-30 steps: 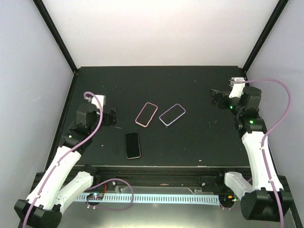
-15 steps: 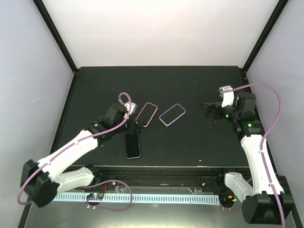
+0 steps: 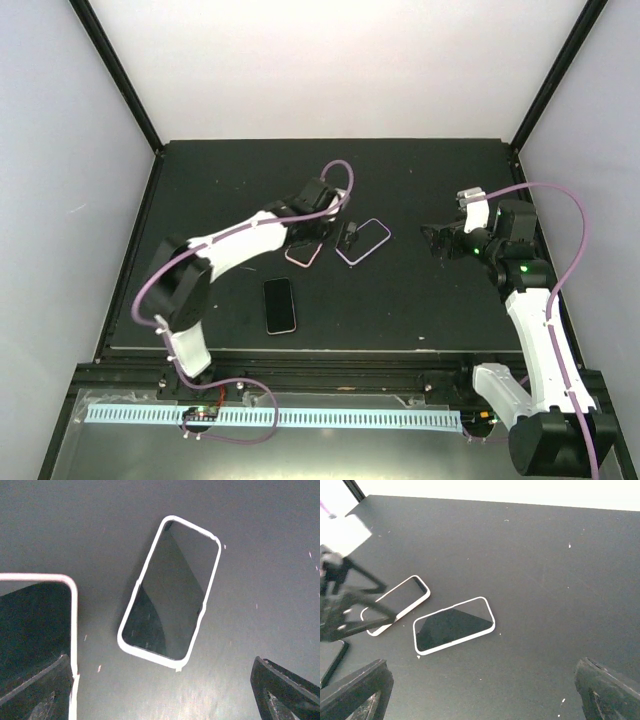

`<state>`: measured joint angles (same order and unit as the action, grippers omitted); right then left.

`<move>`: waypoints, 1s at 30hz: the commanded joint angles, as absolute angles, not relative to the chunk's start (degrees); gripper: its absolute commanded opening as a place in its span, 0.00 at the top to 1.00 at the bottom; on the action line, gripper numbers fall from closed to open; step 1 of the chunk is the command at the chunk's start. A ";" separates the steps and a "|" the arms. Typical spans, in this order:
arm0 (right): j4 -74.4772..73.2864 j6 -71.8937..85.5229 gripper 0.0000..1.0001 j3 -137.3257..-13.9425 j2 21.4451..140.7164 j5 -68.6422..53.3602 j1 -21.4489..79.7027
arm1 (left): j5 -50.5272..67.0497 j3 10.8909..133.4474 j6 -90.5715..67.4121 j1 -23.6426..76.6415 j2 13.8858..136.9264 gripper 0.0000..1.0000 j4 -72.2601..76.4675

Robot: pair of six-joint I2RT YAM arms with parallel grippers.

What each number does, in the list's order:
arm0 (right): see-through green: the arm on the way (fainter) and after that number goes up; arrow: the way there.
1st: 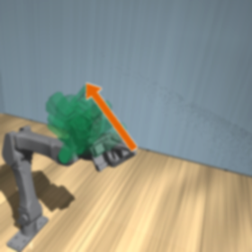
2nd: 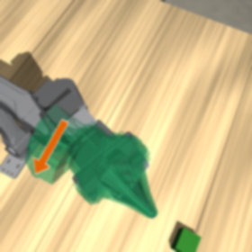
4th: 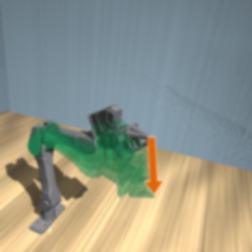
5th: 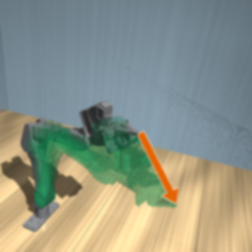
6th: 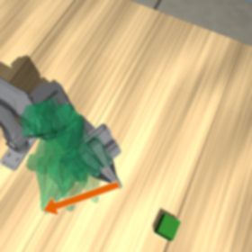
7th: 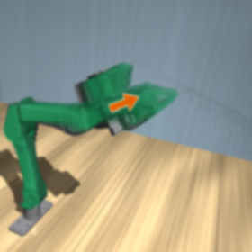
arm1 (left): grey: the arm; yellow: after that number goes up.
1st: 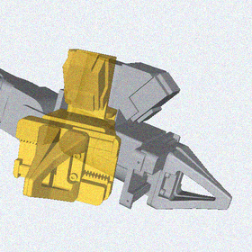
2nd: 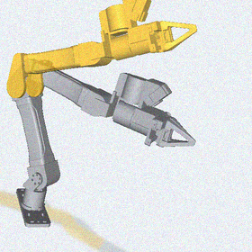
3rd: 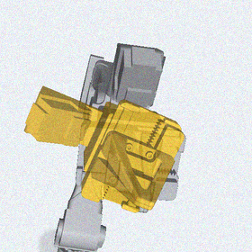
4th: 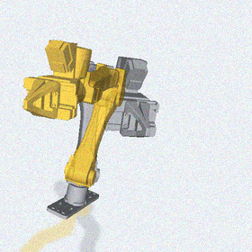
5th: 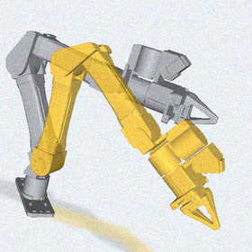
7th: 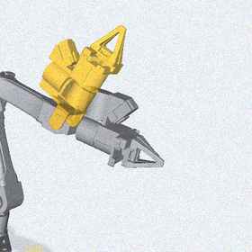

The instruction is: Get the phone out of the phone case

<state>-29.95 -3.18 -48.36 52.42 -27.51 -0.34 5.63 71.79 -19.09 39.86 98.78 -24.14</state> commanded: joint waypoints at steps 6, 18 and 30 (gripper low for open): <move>-29.31 -4.89 0.00 -48.67 51.92 -25.94 0.08 | 8.49 97.83 -18.42 40.00 120.24 0.01 -29.74; -29.18 -4.88 0.00 -48.60 51.94 -25.42 0.02 | 11.88 117.02 -24.51 39.46 137.75 0.01 -31.47; -28.98 -4.94 0.00 -48.52 52.38 -24.84 0.09 | 17.19 122.80 -28.41 39.00 144.82 0.01 -32.47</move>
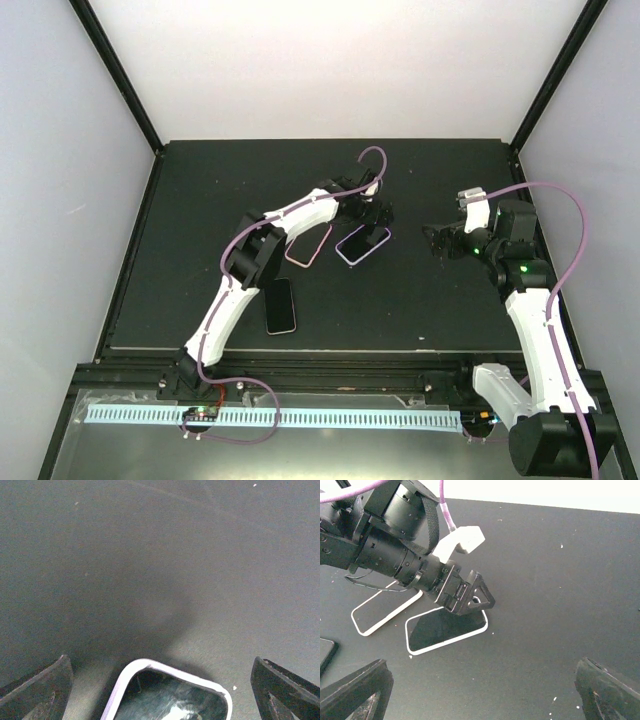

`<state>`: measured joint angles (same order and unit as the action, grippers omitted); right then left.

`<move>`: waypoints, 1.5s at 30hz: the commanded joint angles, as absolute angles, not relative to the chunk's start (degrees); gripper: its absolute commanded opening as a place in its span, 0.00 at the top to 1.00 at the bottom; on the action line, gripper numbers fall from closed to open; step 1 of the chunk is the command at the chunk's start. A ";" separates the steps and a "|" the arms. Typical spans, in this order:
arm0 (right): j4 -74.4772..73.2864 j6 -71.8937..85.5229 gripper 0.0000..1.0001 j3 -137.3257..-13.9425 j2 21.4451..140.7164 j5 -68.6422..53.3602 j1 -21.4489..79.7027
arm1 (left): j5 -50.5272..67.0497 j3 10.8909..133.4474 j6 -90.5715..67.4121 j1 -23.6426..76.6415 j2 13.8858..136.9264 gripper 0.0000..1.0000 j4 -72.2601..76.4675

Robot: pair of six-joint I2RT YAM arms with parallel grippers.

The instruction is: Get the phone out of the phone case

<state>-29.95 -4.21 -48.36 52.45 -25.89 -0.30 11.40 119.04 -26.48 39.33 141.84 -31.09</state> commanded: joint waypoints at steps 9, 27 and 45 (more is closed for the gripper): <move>-29.08 -5.14 0.00 -49.00 53.15 -24.55 0.07 | 27.76 117.13 -25.64 42.23 140.74 0.01 -31.90; -28.20 -6.45 0.00 -47.99 52.89 -22.09 0.09 | 16.06 93.48 -18.01 49.68 106.79 0.01 -39.28; -35.53 -7.93 0.00 -55.26 68.82 -24.83 14.57 | -31.68 62.72 -10.72 46.97 58.38 0.01 -43.40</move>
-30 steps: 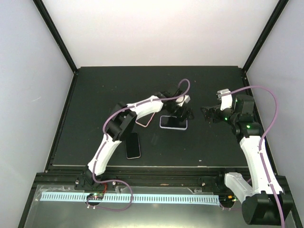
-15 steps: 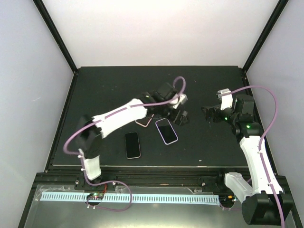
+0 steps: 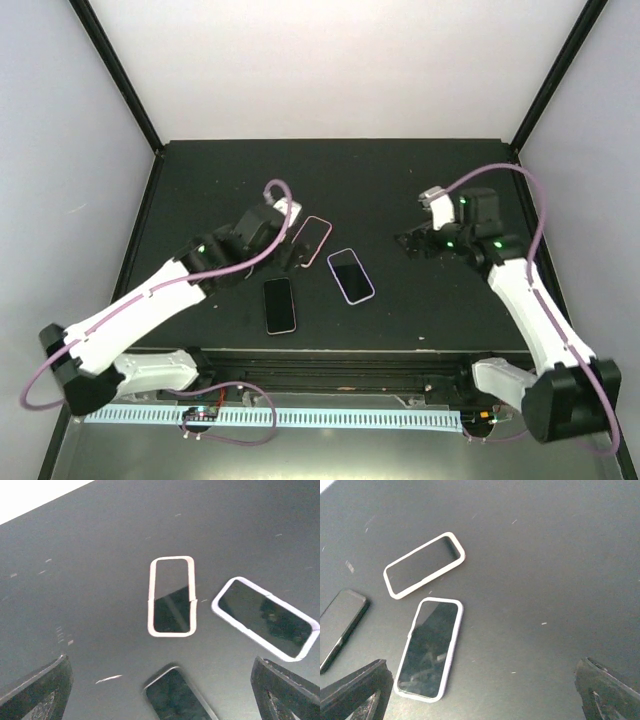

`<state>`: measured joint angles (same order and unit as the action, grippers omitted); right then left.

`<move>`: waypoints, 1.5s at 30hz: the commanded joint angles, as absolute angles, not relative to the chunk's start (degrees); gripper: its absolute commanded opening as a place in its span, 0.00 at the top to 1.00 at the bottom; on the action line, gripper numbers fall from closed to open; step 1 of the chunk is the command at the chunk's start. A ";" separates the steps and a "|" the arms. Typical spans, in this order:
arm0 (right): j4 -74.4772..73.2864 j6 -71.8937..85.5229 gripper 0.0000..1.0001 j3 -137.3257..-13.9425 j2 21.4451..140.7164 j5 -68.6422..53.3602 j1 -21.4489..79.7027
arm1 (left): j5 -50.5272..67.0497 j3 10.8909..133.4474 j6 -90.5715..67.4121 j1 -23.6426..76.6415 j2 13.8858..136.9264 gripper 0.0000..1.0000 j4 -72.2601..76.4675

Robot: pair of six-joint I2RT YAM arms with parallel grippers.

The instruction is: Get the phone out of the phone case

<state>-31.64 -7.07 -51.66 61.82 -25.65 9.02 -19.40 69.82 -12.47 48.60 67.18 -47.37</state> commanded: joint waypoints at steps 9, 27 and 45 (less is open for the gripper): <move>-42.35 -8.72 0.00 -64.82 92.55 -21.32 25.32 | -29.05 43.86 -11.75 41.53 38.91 0.01 -31.21; -50.48 -10.97 0.00 -85.95 120.37 -22.60 28.85 | -37.91 43.60 -11.18 41.31 36.82 0.01 -32.23; -43.11 -12.55 0.00 -76.65 113.95 -2.84 43.62 | -39.10 43.42 -10.81 41.09 37.97 0.01 -32.25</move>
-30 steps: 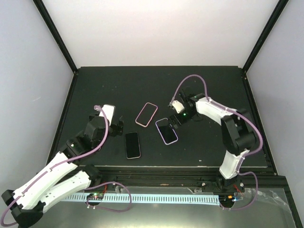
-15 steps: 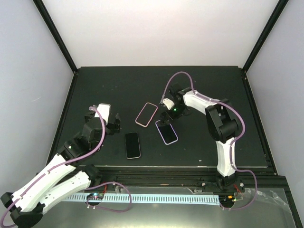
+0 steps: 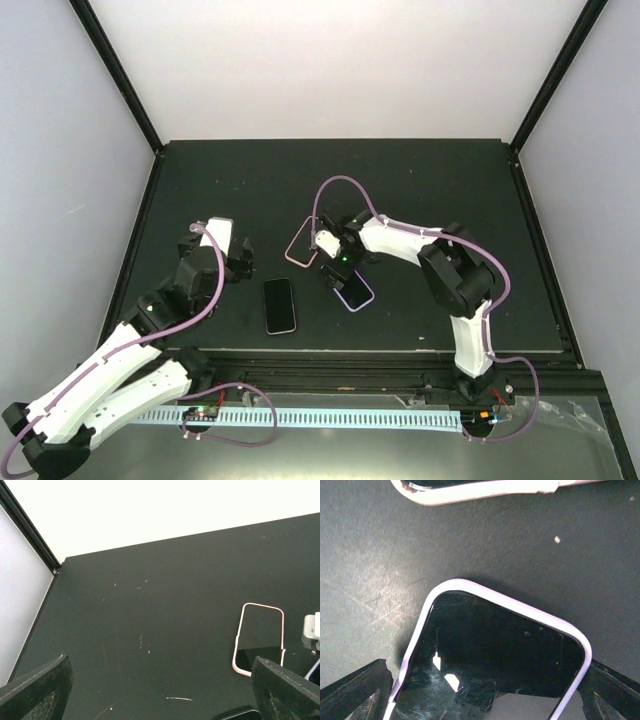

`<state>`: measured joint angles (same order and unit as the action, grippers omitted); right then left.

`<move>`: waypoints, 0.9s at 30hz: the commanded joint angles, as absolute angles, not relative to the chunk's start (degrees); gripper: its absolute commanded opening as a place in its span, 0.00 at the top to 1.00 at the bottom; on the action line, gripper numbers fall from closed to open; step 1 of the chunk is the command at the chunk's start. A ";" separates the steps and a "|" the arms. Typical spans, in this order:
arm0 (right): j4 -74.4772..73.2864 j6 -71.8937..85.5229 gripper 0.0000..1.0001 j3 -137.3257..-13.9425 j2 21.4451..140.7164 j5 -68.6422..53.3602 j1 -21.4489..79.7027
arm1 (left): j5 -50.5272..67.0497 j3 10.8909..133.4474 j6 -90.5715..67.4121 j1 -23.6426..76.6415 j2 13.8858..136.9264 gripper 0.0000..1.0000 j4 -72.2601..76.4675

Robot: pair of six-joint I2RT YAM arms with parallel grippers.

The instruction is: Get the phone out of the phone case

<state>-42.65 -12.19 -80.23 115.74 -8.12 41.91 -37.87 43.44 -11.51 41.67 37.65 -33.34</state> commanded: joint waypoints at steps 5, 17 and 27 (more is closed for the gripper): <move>-43.02 -9.30 0.00 -74.03 112.05 0.61 44.92 | -38.95 43.42 -10.73 40.92 38.01 0.01 -32.17; -44.99 -4.59 0.00 -69.36 111.69 4.57 45.17 | -38.67 43.42 -10.71 40.55 37.89 0.01 -32.25; -43.97 -1.58 0.23 -68.34 111.20 8.33 45.09 | -38.73 43.42 -10.76 40.51 37.80 0.01 -32.32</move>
